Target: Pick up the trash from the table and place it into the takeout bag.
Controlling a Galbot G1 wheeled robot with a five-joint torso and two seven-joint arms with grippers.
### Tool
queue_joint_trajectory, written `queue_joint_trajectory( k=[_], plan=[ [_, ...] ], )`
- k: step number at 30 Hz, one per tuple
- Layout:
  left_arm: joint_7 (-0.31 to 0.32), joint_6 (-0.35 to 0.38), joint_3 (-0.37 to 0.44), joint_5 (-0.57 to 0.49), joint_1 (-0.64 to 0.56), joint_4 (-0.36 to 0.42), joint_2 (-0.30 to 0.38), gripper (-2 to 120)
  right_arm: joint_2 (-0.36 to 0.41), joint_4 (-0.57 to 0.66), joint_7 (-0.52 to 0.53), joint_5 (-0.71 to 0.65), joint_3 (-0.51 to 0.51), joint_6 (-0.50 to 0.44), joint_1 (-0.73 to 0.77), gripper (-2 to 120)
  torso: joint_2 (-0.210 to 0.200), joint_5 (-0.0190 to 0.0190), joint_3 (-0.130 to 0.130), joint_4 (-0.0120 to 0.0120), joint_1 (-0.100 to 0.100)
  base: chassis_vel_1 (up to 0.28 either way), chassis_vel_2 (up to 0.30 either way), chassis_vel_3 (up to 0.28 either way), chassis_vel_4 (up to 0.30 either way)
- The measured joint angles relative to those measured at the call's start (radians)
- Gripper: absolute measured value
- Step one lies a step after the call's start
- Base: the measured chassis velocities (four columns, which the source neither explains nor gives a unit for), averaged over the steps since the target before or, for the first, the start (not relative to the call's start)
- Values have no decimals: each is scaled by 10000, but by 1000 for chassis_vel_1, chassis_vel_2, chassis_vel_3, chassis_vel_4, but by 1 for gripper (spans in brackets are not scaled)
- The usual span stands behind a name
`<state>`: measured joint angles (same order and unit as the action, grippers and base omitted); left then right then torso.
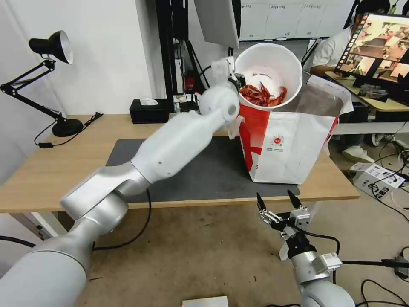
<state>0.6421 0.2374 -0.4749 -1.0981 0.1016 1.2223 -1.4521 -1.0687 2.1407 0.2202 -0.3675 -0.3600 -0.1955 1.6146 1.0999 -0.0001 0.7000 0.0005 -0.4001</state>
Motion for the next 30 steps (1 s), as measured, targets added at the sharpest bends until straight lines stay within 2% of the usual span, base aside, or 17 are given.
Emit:
queue_joint_trajectory(
  k=[13,19,24,27,30],
  plan=[
    [-584,-284,-329,224,128,38,-262,0,0,1,0,0,0,0,0,100,0,1,-1,-5,1,0,0,0,0],
    [-1393,-421,-1012,434,82,399,174,0,0,1,1,0,0,0,0,100,0,0,-1,-3,1,0,0,0,0],
    [-1628,-377,-1236,491,65,467,269,0,0,1,0,0,0,0,0,100,0,1,-1,-5,1,0,0,0,0],
    [-1706,-166,-1253,229,60,468,265,0,0,1,0,0,0,0,0,100,0,1,-1,-5,1,0,0,0,0],
    [-1784,313,-1146,-603,60,471,213,0,0,1,1,0,0,0,0,100,0,1,0,-5,1,0,0,0,0]
  ],
)
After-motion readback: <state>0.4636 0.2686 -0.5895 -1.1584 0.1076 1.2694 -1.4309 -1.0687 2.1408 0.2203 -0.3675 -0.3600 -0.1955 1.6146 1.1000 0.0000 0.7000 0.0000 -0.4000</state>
